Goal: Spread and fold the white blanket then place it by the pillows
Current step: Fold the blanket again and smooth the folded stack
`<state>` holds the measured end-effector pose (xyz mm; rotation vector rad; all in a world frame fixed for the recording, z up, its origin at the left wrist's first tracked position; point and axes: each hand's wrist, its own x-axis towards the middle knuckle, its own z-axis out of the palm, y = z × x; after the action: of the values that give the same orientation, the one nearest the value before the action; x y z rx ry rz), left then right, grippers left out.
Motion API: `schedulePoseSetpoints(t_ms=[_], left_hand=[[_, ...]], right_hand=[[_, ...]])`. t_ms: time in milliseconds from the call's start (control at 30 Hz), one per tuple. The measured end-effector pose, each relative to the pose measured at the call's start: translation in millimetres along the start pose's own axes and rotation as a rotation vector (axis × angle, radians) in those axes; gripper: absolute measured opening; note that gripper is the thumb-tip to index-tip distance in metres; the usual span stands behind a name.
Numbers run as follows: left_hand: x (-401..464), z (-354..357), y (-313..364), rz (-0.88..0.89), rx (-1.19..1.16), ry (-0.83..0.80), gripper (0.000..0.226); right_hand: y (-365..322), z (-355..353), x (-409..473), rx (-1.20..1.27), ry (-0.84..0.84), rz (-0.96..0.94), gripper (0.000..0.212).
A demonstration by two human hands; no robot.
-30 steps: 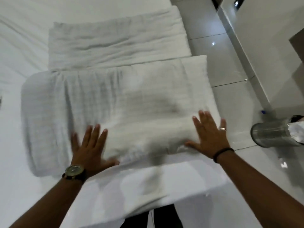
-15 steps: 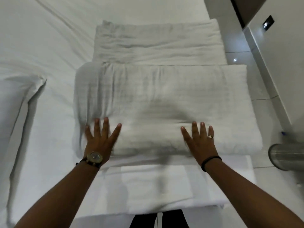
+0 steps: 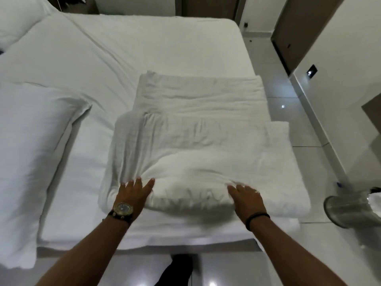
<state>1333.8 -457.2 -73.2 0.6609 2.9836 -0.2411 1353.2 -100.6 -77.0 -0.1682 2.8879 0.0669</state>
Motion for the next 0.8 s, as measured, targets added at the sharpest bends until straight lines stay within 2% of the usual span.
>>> schedulePoseSetpoints(t_ms=[33,100,200,300,400,500,600,633,700,800], left_hand=[[-23,-3,12,-0.023,-0.009,-0.043,0.074],[-66,-14,32,-0.098,-0.061,-0.236,0.058],[-120,-34,56,-0.104,-0.097,-0.553,0.075],[-139,-67,71,-0.072,-0.099,-0.659,0.079],[-138,-91,86,-0.089,-0.041,-0.709,0.089],[-138,-108,136,-0.149,-0.127,-0.619,0.116],[-140,-113,176,-0.156,-0.109,-0.338,0.118],[-139,-118,175,-0.174,-0.104,-0.292,0.116],[-124,-131,154,-0.174,-0.082,-0.201,0.101],[-71,-164,105,-0.185,-0.113,-0.143,0.047]], right_hand=[[-1,3,-23,0.003,-0.049,0.0,0.054],[0,8,-67,0.04,-0.123,0.003,0.058],[8,1,-124,0.109,-0.231,-0.013,0.051],[21,-13,-159,0.128,-0.28,-0.035,0.047],[31,-43,-164,0.182,-0.251,-0.048,0.046],[31,-78,-151,0.174,-0.188,-0.096,0.036],[25,-106,-133,0.158,-0.21,-0.139,0.026],[26,-113,-127,0.173,-0.226,-0.14,0.025],[34,-129,-108,0.206,-0.271,-0.127,0.023],[43,-162,-71,0.28,-0.371,-0.078,0.023]])
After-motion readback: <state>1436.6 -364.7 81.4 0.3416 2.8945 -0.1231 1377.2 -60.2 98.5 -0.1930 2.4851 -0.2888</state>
